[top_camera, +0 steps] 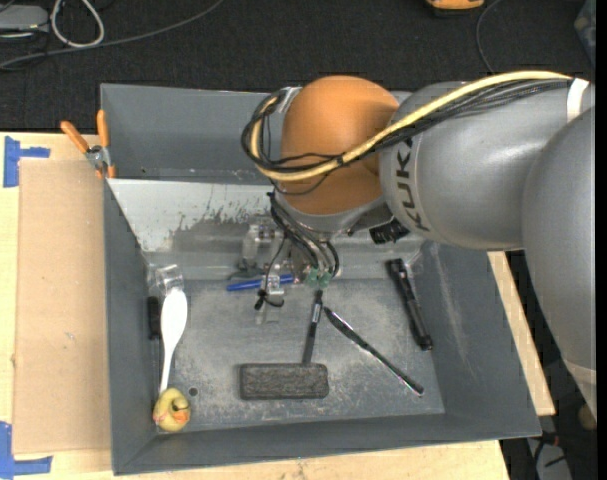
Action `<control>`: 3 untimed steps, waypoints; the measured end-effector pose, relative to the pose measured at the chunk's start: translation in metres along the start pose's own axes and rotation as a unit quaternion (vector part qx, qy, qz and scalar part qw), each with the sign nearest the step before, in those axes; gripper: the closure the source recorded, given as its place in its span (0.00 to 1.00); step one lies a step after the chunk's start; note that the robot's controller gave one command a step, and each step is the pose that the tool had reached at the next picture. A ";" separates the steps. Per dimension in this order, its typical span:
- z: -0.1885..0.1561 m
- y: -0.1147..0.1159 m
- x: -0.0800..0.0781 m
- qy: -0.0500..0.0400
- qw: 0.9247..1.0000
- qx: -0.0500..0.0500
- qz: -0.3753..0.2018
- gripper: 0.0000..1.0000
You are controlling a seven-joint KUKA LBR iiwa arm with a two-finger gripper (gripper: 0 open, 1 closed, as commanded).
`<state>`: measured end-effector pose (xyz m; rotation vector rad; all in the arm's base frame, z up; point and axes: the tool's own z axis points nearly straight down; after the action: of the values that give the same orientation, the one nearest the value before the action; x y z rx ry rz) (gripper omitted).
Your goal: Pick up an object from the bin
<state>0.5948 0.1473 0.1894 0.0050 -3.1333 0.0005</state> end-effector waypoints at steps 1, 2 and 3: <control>-0.004 -0.001 -0.002 -0.004 1.000 0.000 0.002 0.00; 0.062 -0.027 0.042 -0.003 0.999 0.000 -0.049 0.00; 0.061 -0.034 0.094 -0.006 0.994 -0.001 -0.105 0.00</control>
Offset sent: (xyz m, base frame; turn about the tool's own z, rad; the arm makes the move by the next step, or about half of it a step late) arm -0.0818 -0.0525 -0.1194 -0.1837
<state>0.5007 0.1135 0.1288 0.3358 -3.1275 -0.0028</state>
